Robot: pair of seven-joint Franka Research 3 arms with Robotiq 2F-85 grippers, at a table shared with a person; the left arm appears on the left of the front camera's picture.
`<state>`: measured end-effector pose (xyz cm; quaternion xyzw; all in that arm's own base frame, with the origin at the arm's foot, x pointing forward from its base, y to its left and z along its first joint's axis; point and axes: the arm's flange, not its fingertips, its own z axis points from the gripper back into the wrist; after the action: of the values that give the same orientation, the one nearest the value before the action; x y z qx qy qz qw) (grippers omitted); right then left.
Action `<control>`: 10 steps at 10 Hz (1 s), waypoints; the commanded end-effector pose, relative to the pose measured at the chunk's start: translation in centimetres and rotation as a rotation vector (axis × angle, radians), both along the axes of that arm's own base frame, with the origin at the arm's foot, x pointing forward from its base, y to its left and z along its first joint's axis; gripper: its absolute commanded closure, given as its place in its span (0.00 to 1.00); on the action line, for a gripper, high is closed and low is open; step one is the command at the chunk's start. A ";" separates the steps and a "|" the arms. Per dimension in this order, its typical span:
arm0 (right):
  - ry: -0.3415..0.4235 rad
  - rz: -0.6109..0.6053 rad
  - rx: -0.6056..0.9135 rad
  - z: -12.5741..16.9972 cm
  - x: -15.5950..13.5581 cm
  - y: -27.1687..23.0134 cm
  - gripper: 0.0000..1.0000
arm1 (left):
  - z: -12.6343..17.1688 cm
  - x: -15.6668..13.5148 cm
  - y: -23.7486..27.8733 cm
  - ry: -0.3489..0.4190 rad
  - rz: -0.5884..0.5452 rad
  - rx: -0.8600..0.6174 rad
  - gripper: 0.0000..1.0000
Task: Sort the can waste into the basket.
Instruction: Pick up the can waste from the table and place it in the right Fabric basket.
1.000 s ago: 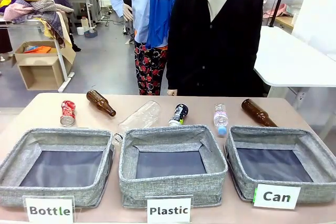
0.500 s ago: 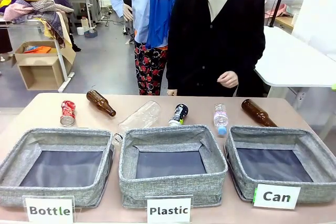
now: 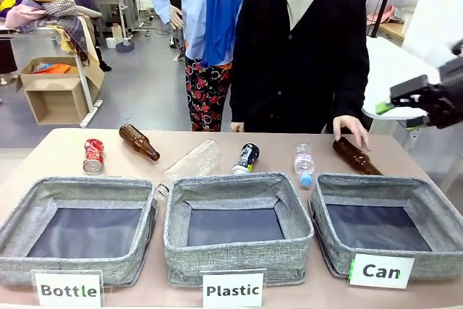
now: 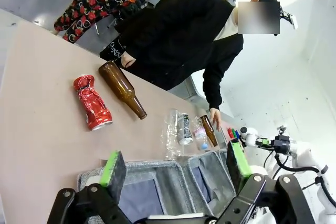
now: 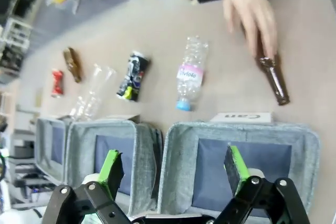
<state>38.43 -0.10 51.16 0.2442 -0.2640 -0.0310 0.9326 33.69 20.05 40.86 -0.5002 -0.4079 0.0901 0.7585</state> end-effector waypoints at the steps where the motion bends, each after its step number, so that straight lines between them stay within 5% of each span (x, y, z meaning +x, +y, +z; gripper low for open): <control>1: 0.013 -0.013 -0.017 0.8 0.0 -3.3 0.00 | -0.1 0.2 0.0 -0.039 0.006 -0.007 0.00; 6: 0.022 -0.341 0.110 -2.2 -9.5 -17.2 0.00 | -0.1 0.2 0.0 -0.039 0.006 -0.007 0.00; 10: 0.052 -0.517 0.292 -6.6 -12.9 -22.1 0.00 | -0.1 0.2 0.0 -0.039 0.006 -0.007 0.00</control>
<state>27.25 -25.20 47.62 0.2813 -0.2903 -0.2893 0.8677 33.69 20.08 40.84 -0.5007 -0.4072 0.0899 0.7586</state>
